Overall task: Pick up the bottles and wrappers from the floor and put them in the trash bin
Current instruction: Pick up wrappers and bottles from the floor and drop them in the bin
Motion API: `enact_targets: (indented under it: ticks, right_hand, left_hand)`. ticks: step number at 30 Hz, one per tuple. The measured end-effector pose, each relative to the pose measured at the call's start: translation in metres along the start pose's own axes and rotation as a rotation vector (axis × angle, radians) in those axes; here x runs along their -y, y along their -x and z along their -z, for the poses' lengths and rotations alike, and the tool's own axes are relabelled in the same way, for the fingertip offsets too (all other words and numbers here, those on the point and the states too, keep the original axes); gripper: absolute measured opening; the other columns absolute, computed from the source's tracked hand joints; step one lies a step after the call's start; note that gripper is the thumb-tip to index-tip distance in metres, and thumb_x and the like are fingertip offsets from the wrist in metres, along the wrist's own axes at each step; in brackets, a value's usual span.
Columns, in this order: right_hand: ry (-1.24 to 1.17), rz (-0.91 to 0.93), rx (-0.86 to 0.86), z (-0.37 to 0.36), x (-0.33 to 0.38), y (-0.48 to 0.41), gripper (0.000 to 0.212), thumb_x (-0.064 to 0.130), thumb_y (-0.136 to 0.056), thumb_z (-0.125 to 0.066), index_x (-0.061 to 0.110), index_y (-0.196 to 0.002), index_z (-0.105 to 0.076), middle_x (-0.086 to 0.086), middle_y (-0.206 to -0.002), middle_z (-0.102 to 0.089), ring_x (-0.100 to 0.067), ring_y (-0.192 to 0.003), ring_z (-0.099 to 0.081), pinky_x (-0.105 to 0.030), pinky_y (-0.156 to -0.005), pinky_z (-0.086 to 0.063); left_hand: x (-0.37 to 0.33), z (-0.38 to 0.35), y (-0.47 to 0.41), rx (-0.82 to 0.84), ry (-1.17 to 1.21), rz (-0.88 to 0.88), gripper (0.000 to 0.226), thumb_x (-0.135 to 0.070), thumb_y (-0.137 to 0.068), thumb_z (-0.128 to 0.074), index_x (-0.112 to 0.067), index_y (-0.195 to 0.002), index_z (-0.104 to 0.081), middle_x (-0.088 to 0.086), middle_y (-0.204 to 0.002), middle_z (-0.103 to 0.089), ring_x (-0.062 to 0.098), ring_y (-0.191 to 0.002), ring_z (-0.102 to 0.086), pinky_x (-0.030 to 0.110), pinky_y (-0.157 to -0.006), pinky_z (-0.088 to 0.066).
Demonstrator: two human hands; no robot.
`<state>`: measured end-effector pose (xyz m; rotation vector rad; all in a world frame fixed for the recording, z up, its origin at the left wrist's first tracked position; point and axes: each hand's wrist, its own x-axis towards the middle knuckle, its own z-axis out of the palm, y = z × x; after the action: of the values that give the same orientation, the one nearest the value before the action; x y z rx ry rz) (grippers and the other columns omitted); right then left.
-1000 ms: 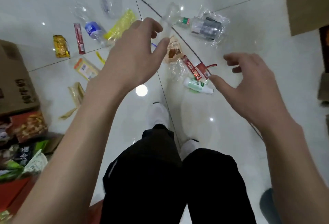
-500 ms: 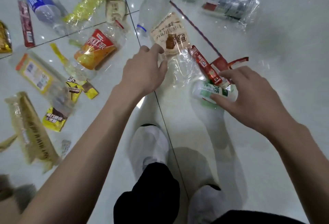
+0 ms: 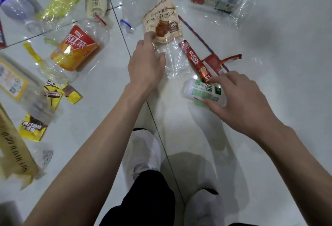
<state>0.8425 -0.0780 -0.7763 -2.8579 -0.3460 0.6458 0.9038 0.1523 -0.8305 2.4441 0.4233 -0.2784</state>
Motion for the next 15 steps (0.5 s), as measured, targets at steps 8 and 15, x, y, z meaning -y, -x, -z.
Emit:
enact_targets:
  ticks: [8, 15]
  right_hand:
    - [-0.033, 0.001, -0.054, -0.033, 0.006, -0.011, 0.069, 0.041, -0.077, -0.079, 0.012, -0.135, -0.055, -0.015, -0.128, -0.056, -0.036, -0.114, -0.054, -0.049, -0.093, -0.044]
    - [-0.029, -0.023, -0.079, -0.055, 0.016, -0.018, 0.062, 0.042, -0.085, -0.073, 0.011, -0.135, -0.054, -0.015, -0.125, -0.058, -0.036, -0.113, -0.056, -0.048, -0.093, -0.045]
  left_hand:
    - [0.000, 0.003, 0.002, -0.030, 0.160, -0.136, 0.046, -0.016, -0.086, -0.055, -0.019, -0.132, -0.053, 0.001, -0.107, -0.058, 0.019, -0.084, -0.061, 0.043, -0.082, -0.053]
    - [-0.007, 0.033, 0.017, -0.053, 0.211, -0.202, 0.042, -0.013, -0.087, -0.060, -0.018, -0.129, -0.055, -0.001, -0.104, -0.061, 0.011, -0.071, -0.059, 0.022, -0.072, -0.050]
